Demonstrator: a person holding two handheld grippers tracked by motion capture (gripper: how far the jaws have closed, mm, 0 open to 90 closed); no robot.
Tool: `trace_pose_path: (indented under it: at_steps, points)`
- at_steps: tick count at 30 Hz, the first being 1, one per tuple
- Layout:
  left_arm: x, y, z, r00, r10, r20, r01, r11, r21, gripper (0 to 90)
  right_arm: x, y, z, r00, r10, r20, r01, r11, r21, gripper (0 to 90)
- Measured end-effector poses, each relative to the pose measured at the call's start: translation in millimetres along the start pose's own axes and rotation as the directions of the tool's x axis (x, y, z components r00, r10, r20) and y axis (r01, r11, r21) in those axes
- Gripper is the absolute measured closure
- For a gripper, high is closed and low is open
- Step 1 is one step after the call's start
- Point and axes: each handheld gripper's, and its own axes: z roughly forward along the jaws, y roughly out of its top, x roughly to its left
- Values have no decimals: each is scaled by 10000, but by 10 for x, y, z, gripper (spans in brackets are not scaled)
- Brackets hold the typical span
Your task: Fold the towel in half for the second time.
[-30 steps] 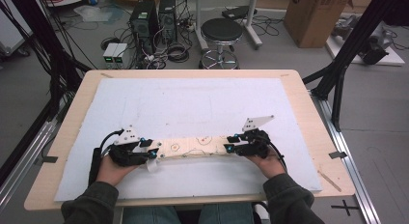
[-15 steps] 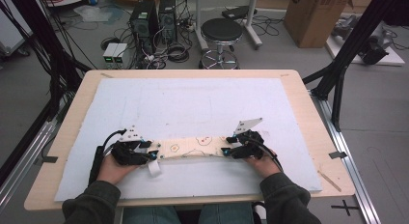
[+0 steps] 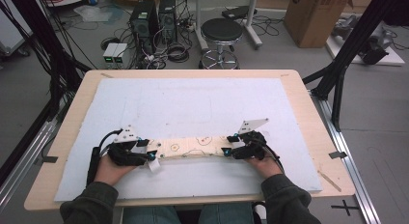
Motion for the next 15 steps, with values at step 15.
trace_pose_path:
  at_steps: [15]
  points:
    - [211, 72, 153, 9953, -904, -344, 920, 9947, 462, 463, -330, 149, 112, 9880, 1405, 638, -1442, 9879, 574, 557]
